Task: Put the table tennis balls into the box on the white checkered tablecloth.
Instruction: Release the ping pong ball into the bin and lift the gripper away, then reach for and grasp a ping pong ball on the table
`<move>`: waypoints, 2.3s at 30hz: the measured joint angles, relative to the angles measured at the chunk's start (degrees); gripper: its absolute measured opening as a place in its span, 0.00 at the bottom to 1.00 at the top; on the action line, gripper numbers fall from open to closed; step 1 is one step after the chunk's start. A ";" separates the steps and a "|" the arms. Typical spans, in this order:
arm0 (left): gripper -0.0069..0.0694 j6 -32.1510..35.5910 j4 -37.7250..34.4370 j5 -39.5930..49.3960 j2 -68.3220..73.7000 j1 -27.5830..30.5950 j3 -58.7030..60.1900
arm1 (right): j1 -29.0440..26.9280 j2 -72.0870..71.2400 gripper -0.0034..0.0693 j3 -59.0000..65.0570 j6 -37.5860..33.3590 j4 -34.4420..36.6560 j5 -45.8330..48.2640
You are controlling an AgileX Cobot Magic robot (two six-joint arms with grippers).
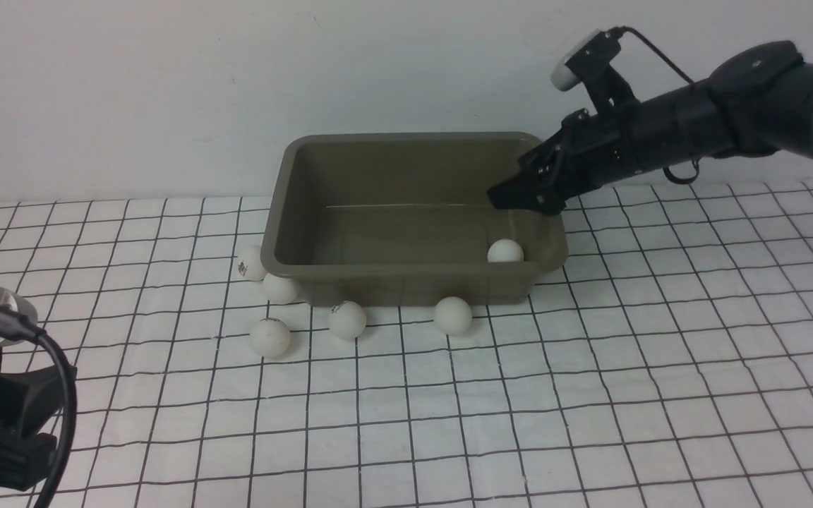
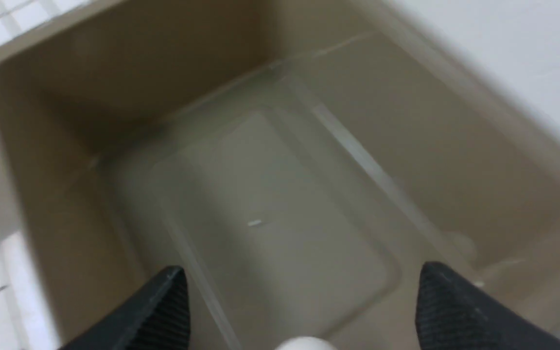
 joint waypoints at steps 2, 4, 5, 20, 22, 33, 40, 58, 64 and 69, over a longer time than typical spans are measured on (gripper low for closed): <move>0.61 0.00 0.00 0.00 0.00 0.00 0.00 | -2.41 -1.44 0.82 0.00 -1.33 0.62 -0.38; 0.61 0.00 0.00 0.00 0.00 0.00 0.00 | -6.34 -3.19 0.82 0.00 -2.54 0.93 -0.02; 0.61 0.00 0.00 0.00 0.00 0.00 0.00 | -8.80 -4.08 0.81 0.00 -2.84 1.14 0.93; 0.61 0.00 0.00 0.01 0.00 0.00 0.00 | -23.01 -6.94 0.80 0.06 -2.11 -4.86 13.39; 0.61 0.00 0.00 0.06 0.00 0.00 0.00 | -22.77 -6.94 0.80 0.06 -2.07 -5.33 13.39; 0.61 0.00 0.00 1.40 0.00 0.00 0.00 | -14.40 -2.96 0.80 0.06 -2.00 -8.44 9.01; 0.61 0.00 0.00 3.42 0.00 0.00 0.00 | -12.83 3.65 0.80 0.06 -3.74 -8.76 5.88; 0.61 0.00 0.05 4.66 0.00 0.00 0.00 | -10.44 10.31 0.80 -0.05 -13.88 -3.49 6.80; 0.61 0.00 0.05 5.29 0.00 0.00 0.00 | -6.96 10.31 0.80 -0.10 -14.40 -4.19 2.88; 0.61 0.00 0.05 6.20 0.00 0.00 0.00 | -5.89 10.31 0.80 -0.10 -15.36 -4.40 1.15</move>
